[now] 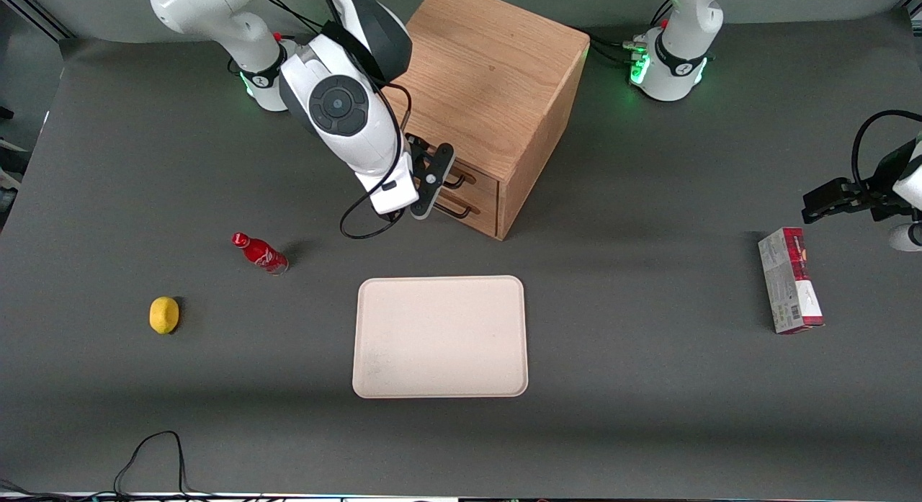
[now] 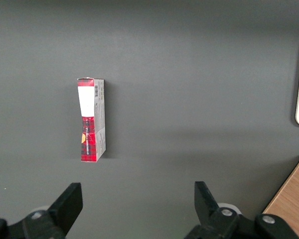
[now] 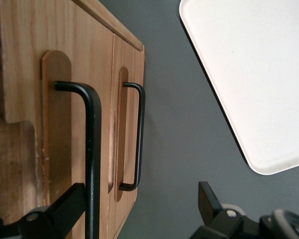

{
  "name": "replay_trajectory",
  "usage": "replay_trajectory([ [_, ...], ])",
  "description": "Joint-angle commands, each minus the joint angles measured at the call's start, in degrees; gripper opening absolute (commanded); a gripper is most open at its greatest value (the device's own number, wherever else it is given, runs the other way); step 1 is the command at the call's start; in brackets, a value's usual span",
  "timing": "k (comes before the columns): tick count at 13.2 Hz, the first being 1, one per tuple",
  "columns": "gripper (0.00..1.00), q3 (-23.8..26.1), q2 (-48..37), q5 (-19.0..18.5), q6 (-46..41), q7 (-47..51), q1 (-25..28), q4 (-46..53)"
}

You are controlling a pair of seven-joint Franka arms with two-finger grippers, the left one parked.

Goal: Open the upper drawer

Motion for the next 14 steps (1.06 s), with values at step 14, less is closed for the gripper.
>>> replay_trajectory([
  [14,1.00,-0.7,3.1,1.3,4.2,-1.7,0.5,-1.3],
])
